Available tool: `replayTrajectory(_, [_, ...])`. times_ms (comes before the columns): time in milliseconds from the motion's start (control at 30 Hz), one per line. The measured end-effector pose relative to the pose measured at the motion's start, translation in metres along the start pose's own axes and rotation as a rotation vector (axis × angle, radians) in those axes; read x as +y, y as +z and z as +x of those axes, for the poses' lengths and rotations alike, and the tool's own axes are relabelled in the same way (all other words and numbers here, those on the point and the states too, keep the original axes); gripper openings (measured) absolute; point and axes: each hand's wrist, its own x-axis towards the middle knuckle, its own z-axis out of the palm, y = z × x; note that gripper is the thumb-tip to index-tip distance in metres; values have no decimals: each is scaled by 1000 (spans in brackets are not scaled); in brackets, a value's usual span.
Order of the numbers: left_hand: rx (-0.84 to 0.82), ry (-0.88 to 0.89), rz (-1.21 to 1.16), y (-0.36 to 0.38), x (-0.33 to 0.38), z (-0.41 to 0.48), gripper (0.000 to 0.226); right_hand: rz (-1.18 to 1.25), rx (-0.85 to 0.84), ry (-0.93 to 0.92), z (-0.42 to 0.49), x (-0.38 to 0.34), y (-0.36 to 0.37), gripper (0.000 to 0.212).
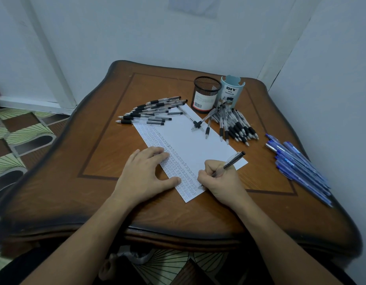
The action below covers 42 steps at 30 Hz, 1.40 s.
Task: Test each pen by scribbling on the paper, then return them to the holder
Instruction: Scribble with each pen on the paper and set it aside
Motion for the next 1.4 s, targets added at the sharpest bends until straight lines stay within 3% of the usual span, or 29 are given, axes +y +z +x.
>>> replayTrajectory(367, [0,-3,-14,-1,0,0,97,95,8,28,1,-1,0,46])
replayTrajectory(567, [-6,-3,-5,-1,1,1,98,4,-39,-4,-3,-5,3,34])
replayTrajectory(900, [-2,1,-8,-1,1,1,98,-31,-79,25,-3,-6,1,36])
replayTrajectory(1100, [-16,-4,-13,0,-1,1,97,340,94,207,8,-16,-9,35])
replayTrajectory(1200, [-5,-5,-22,0,-1,1,97,499,79,273,13,-19,-12,49])
replayTrajectory(1267, [1,-6,-28,0,-1,1,96,627,67,325,14,-23,-13,44])
replayTrajectory(1400, [0,-3,-28,0,0,0,96,536,26,283,15,-25,-12,44])
